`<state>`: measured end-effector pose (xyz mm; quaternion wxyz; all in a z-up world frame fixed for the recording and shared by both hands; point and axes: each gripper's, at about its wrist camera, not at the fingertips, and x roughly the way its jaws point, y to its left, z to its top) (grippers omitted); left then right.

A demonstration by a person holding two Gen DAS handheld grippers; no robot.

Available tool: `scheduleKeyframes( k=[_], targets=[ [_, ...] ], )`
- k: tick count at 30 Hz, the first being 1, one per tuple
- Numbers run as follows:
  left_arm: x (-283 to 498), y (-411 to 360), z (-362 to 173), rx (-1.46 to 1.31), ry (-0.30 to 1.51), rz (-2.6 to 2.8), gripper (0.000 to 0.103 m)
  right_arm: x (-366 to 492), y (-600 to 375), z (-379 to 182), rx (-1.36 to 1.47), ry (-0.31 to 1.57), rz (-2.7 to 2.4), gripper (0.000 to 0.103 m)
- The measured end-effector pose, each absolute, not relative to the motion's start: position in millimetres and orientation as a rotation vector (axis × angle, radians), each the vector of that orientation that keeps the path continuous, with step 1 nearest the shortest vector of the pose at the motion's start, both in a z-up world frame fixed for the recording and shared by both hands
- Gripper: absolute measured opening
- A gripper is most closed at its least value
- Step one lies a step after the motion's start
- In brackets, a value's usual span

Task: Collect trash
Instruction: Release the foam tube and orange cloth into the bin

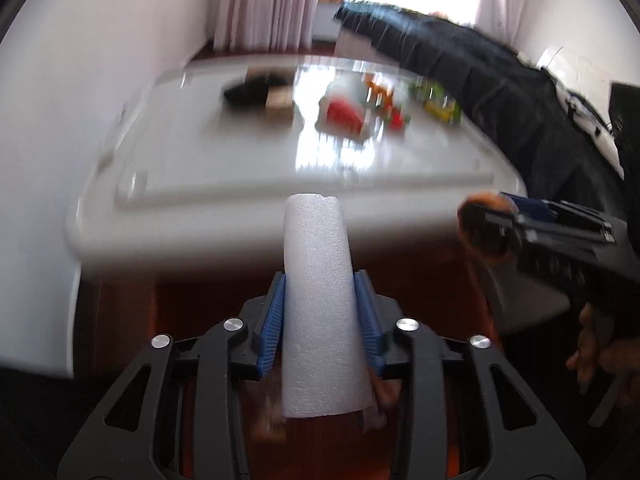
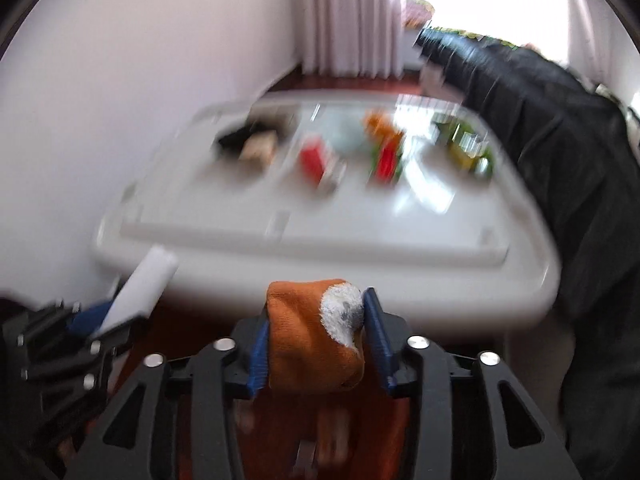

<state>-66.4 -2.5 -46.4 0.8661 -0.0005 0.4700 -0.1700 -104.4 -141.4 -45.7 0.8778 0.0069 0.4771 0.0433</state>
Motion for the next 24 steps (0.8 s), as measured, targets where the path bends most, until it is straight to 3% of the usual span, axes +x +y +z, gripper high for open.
scheduleKeyframes(
  k=[1,2,4,9,24],
  targets=[
    [-73,2,-53,-0.009,1.019,-0.347,0.059,-114,-136,-51,0.006,1.007,0.086,0.076],
    [-80,7,-59,-0.023,1.051,-0.330,0.064,-119,-135,-53,-0.001,1.005,0.083,0.087],
    [-85,14,-66,-0.042,1.076,-0.293,0.080,-125,-132,-53,-0.036,0.988,0.057,0.089],
    [-84,23,-52,-0.058,1.006,-0.249,0.082,-126,-143,-29,0.018,0.864,0.032,0.095],
    [-55,17,-9,-0.003,0.817,-0.226,0.085,-79,-134,0,-0.085,0.766,0.096,0.095]
  ],
)
